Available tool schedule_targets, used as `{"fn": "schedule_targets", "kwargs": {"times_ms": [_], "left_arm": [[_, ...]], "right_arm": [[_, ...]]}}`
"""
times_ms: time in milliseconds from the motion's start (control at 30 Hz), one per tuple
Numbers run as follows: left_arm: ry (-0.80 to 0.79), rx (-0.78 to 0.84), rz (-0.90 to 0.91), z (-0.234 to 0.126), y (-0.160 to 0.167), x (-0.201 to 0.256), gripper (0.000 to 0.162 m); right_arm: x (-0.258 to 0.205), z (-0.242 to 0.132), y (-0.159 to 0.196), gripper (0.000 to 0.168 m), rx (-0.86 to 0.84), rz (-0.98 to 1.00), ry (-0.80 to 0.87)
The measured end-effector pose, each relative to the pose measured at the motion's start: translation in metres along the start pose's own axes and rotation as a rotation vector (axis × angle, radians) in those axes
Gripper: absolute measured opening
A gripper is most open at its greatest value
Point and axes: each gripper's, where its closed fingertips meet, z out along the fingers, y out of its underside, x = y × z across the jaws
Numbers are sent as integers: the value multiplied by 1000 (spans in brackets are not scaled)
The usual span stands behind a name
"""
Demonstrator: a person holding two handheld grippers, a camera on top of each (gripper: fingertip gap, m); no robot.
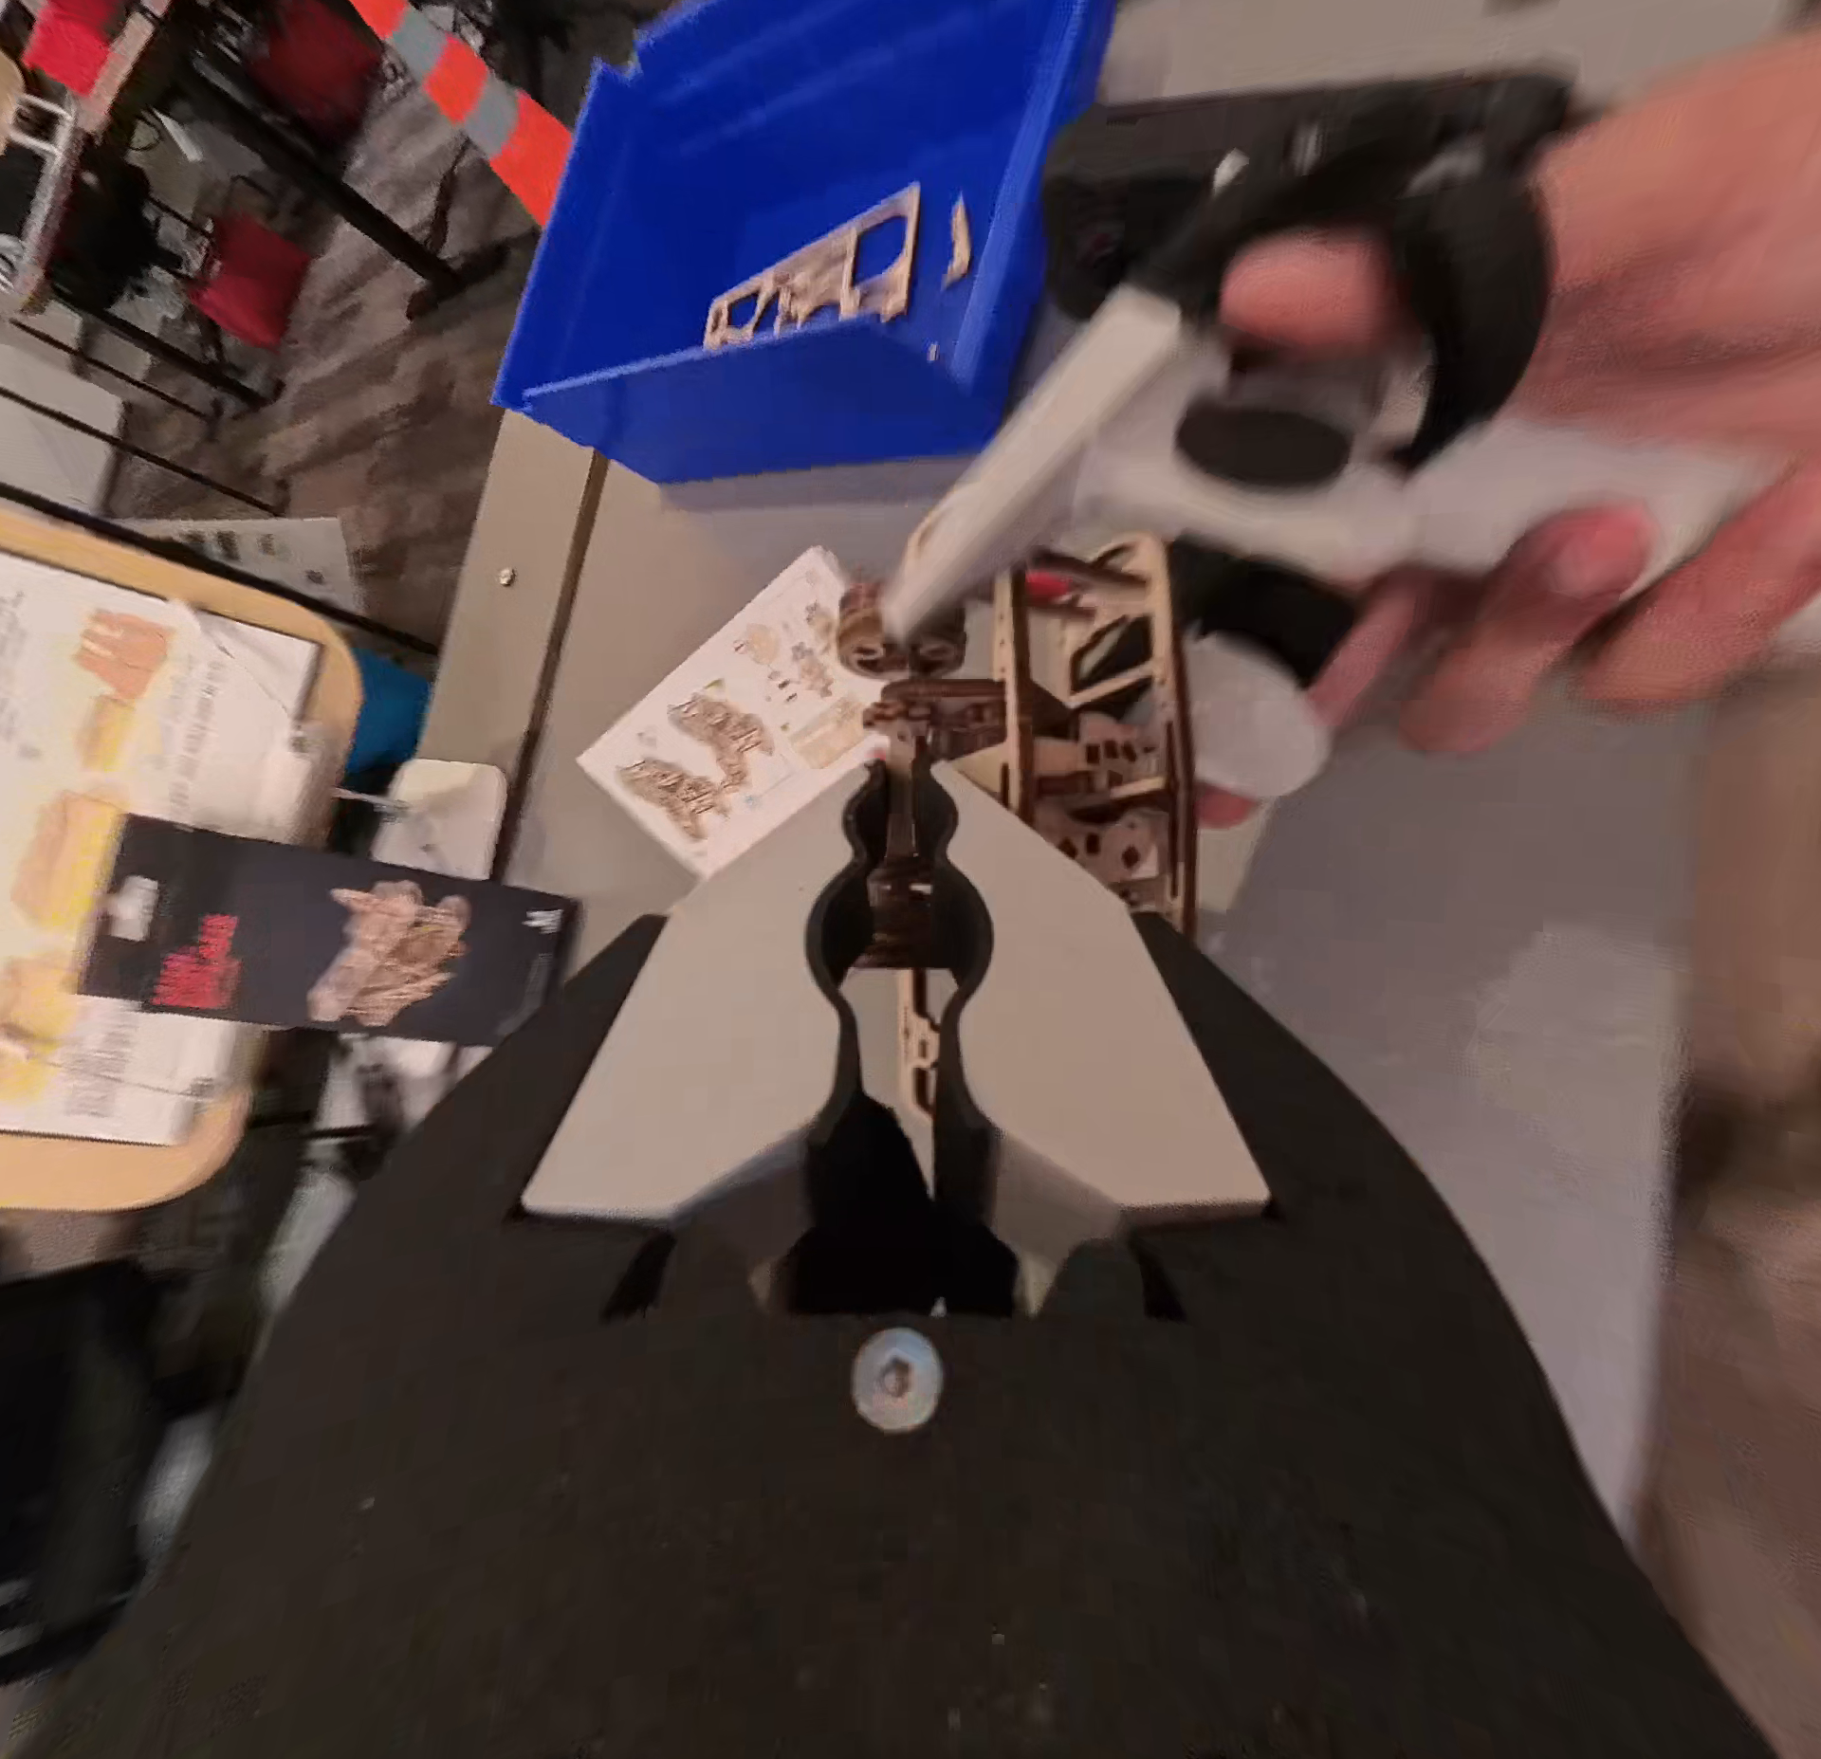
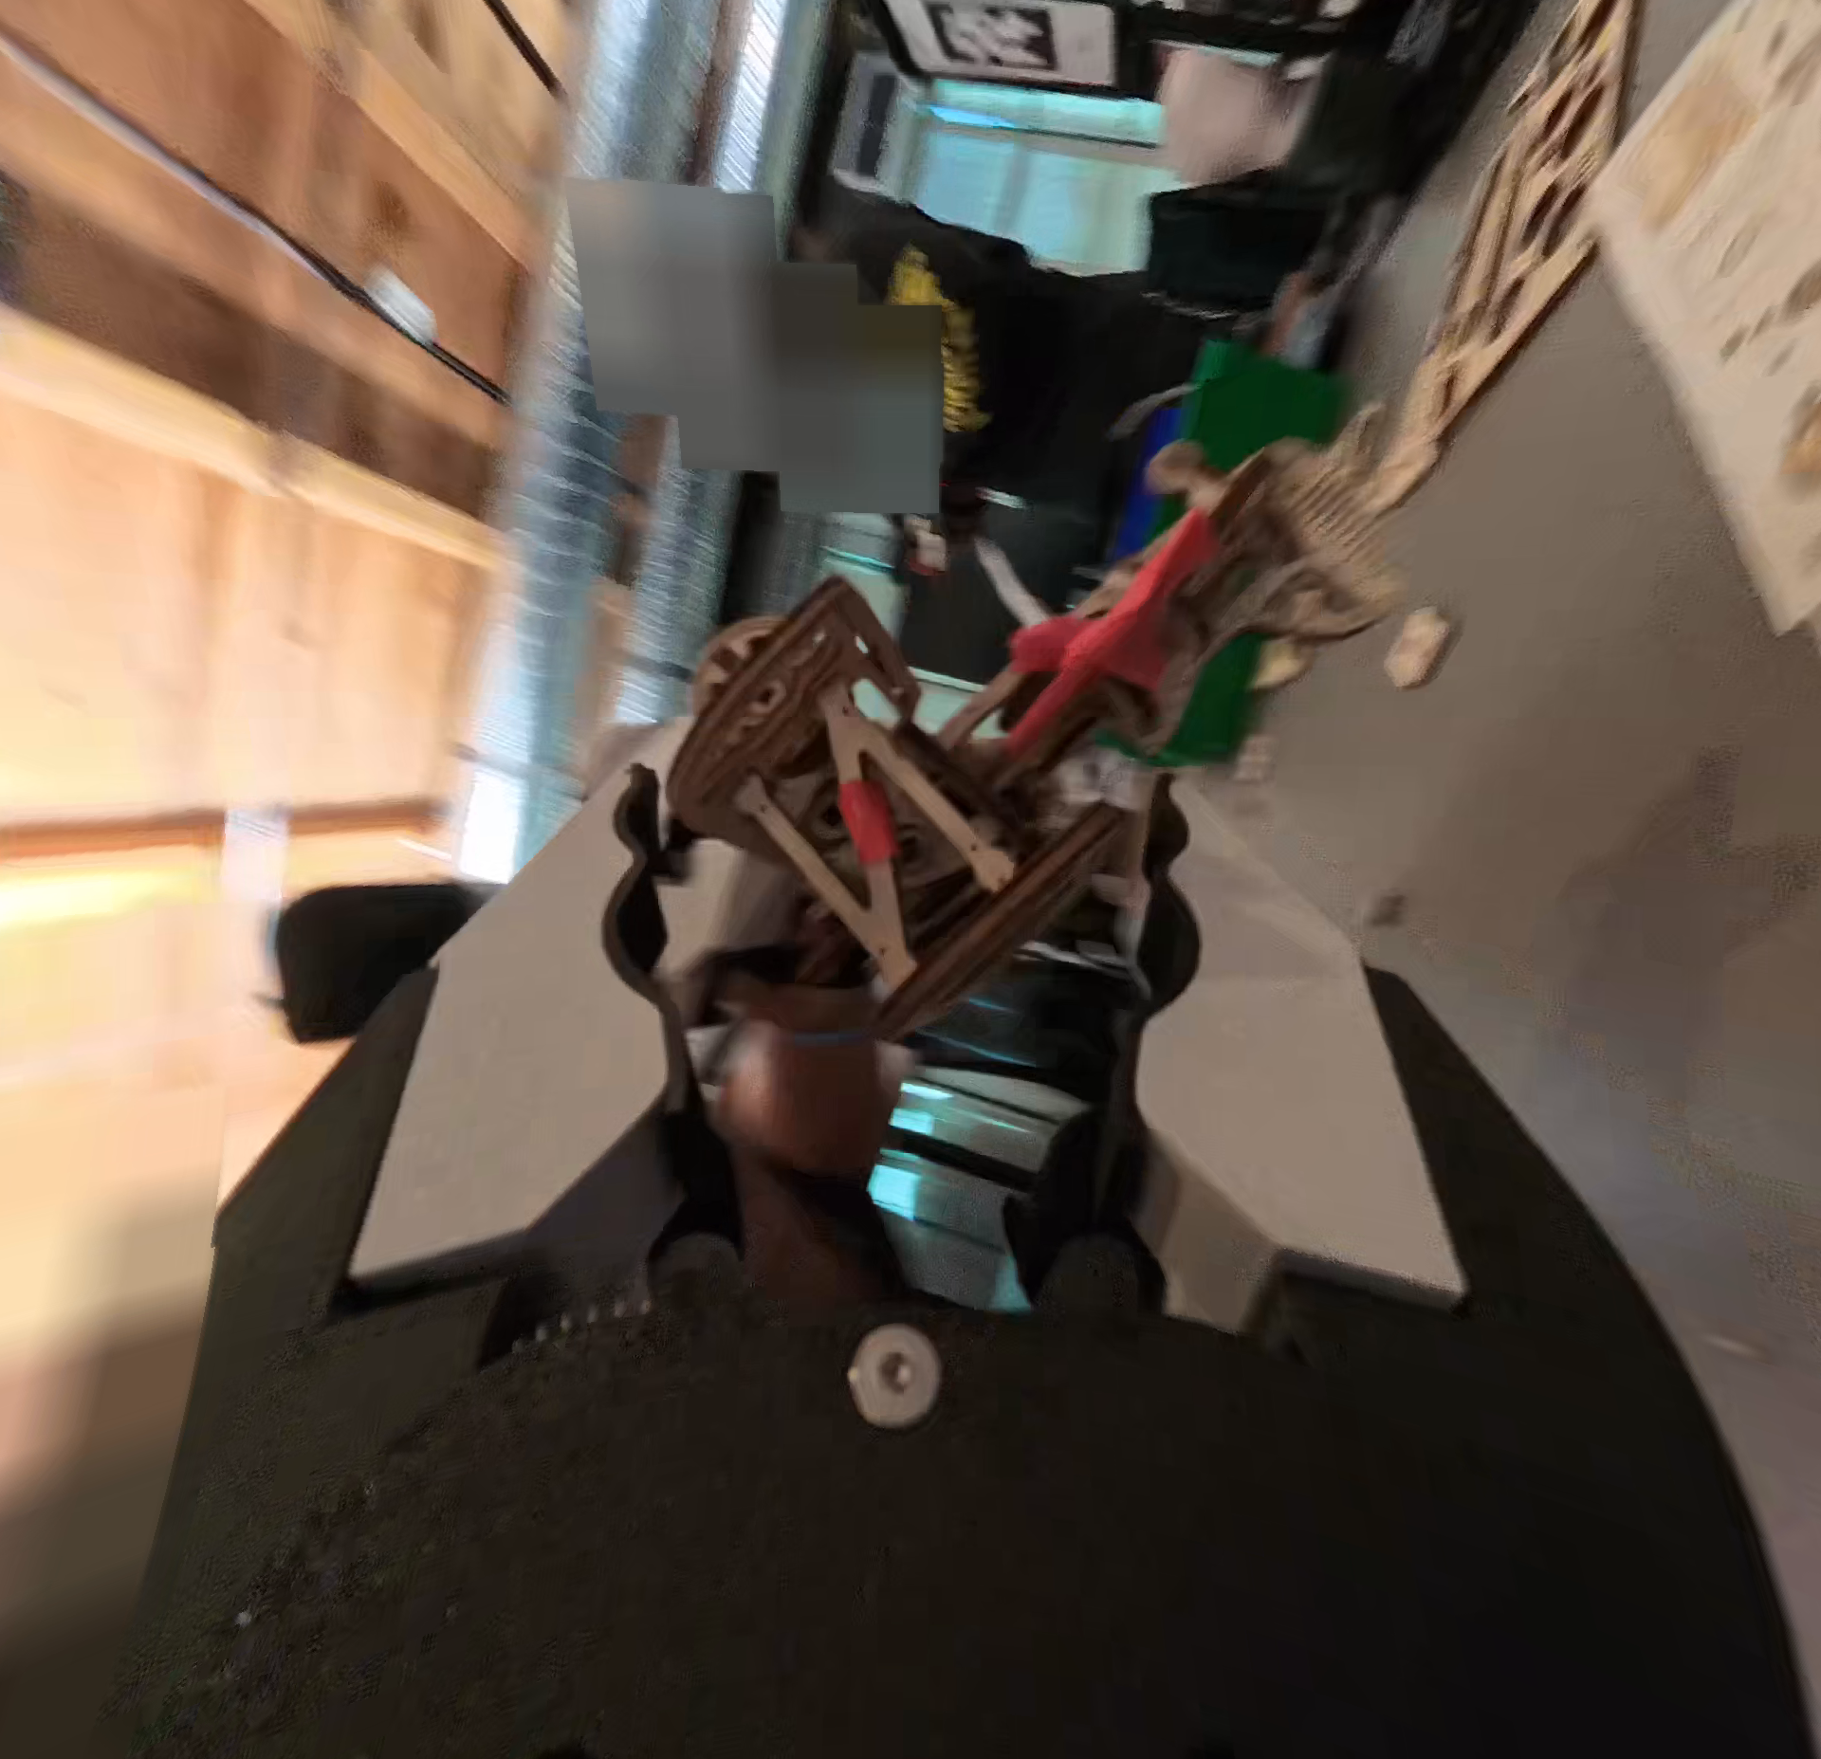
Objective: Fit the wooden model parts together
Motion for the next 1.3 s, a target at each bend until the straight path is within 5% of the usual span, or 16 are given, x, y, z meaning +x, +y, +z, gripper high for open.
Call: {"fn": "schedule_targets", "kwargs": {"times_ms": [100,367,567,700,800,900,1033,1167,1300], "left_arm": [[-18,-73,253,23,13,-1,1],[31,-163,711,39,24,-39,0],[-22,-211,1380,50,25,-40,1],[34,-225,1339,53,33,-30,0],[-66,-241,1096,46,35,-53,0],[-120,-191,548,29,44,-72,0],[-109,107,-190,-2,39,-73,1],[-26,470,-782,-32,28,-67,0],[8,693,-1047,-56,25,-60,1]], "right_arm": [[6,-9,-15,111,90,220,-156],[4,-55,25,104,-23,3,82],[-9,-94,55,90,-46,-187,147],[-12,-108,37,85,-33,-258,178],[3,-120,32,85,-39,-318,286],[9,-126,23,82,-31,-458,392],[21,-115,13,78,-77,-701,493],[18,-66,19,77,-122,-663,346],[-13,-12,20,79,-91,-502,111]]}}
